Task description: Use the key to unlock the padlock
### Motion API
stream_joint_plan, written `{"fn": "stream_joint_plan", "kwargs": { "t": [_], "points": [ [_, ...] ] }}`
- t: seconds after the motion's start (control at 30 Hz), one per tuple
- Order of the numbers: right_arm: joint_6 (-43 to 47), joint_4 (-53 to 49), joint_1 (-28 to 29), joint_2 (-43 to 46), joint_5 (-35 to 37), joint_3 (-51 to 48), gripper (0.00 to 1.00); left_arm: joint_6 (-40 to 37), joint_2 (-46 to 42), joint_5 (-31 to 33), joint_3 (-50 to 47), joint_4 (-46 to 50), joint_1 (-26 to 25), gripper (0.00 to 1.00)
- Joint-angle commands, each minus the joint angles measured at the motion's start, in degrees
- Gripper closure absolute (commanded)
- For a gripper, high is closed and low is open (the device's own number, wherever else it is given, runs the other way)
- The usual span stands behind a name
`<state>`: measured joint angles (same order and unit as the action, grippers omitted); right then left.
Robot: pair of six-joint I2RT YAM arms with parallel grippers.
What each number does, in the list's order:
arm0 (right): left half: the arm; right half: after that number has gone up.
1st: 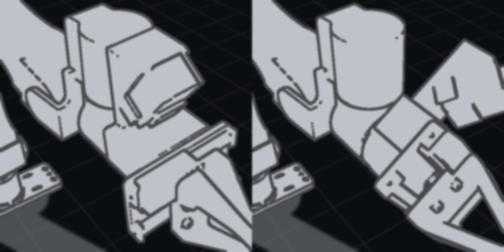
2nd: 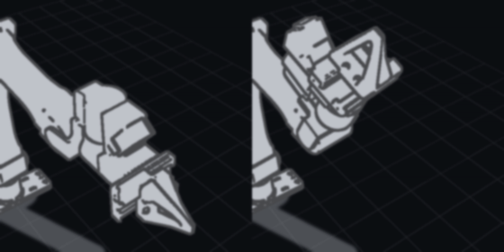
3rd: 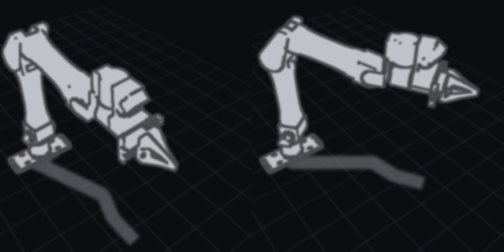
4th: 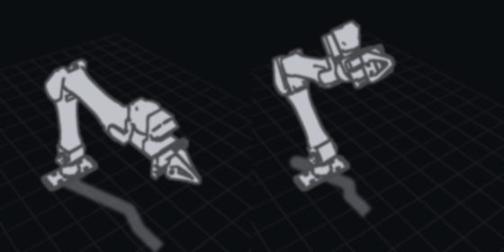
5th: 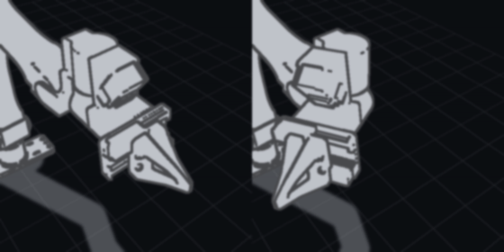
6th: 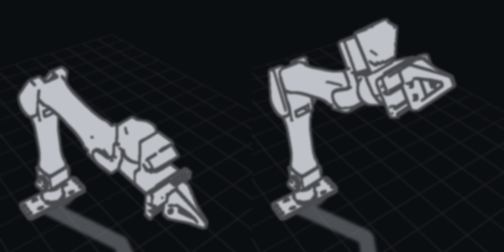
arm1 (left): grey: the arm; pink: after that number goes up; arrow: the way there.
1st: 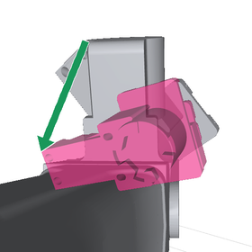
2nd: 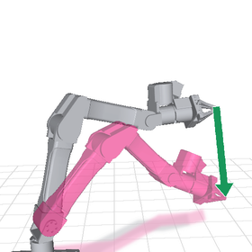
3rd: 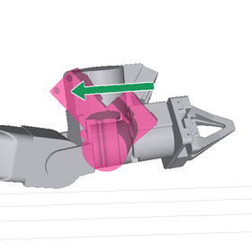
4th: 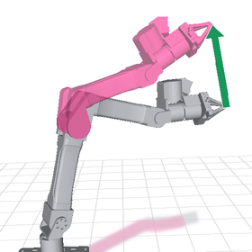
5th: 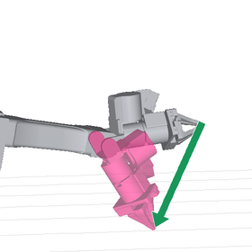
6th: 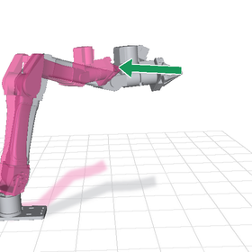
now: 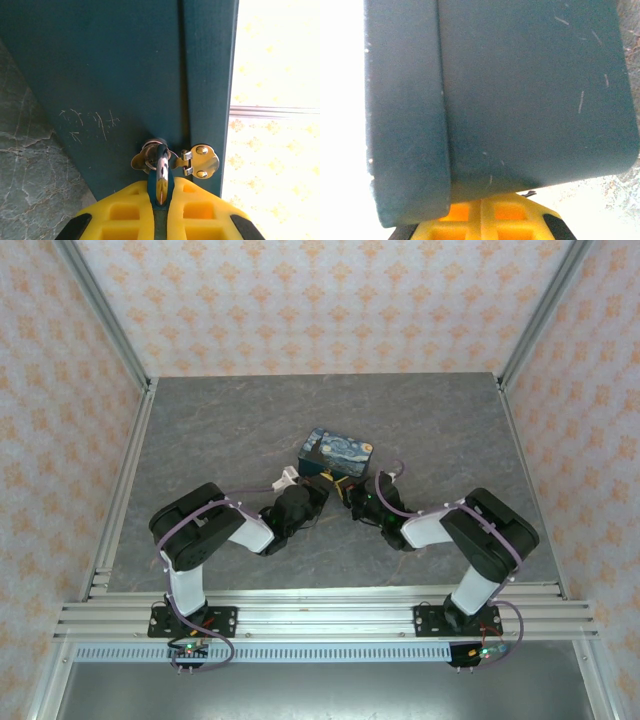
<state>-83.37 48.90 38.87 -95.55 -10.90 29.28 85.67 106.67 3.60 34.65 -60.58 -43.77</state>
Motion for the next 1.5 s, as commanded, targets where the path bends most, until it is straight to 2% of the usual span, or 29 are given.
{"fn": "stream_joint_plan", "kwargs": {
  "t": [0.0, 0.17, 0.2, 0.27, 0.37, 0.57, 0.7, 0.83, 0.97, 1.1, 1.3, 1.47],
  "points": [
    [0.5, 6.0, 0.0, -1.2, 1.4, 3.9, 1.0, 0.2, 0.6, -7.4, -0.5, -2.8, -3.8, 1.0],
    [0.9, 7.0, -1.0, -1.5, 0.5, 3.2, 1.0, 0.9, -0.1, -5.4, -0.7, -0.4, -3.7, 1.0],
    [1.2, 6.5, -1.3, -0.9, 0.0, 3.0, 0.97, 1.1, -0.1, -4.6, -0.8, -0.3, -3.6, 1.0],
    [2.6, 4.8, -2.1, 0.8, -1.3, 2.4, 0.78, 1.2, -0.1, -3.2, -0.9, 0.8, -3.3, 1.0],
    [5.4, 0.4, -3.1, 4.5, -3.4, 1.4, 0.56, 1.5, 0.3, -1.8, -0.8, 1.7, -2.9, 1.0],
    [11.7, -12.0, -5.0, 14.1, -8.3, -2.7, 0.37, 1.6, 0.5, -0.8, -0.5, 3.0, -2.1, 1.0],
    [17.9, -22.6, -5.8, 21.7, -10.1, -5.4, 0.35, 1.5, 0.4, -1.0, -0.4, 3.6, -1.8, 1.0],
    [30.4, -36.3, -6.6, 27.4, -9.5, -3.3, 0.37, 0.9, 0.0, -1.5, -0.2, 4.7, -1.7, 1.0],
    [47.1, -47.2, -6.0, 26.5, -10.2, 3.4, 0.46, 0.3, -0.3, -3.3, 0.5, 7.5, -1.6, 1.0],
    [59.7, -55.2, -3.5, 24.1, -6.6, 8.9, 0.53, -0.6, -1.3, -4.7, 0.8, 9.8, -1.2, 1.0],
    [70.4, -55.6, 0.3, 21.4, 0.5, 9.7, 0.54, -1.5, -3.5, -7.4, 1.5, 13.9, -0.6, 1.0],
    [75.9, -50.6, 3.5, 19.1, 6.2, 7.6, 0.52, -2.0, -4.5, -9.7, 2.6, 16.6, -0.2, 1.0]
  ]
}}
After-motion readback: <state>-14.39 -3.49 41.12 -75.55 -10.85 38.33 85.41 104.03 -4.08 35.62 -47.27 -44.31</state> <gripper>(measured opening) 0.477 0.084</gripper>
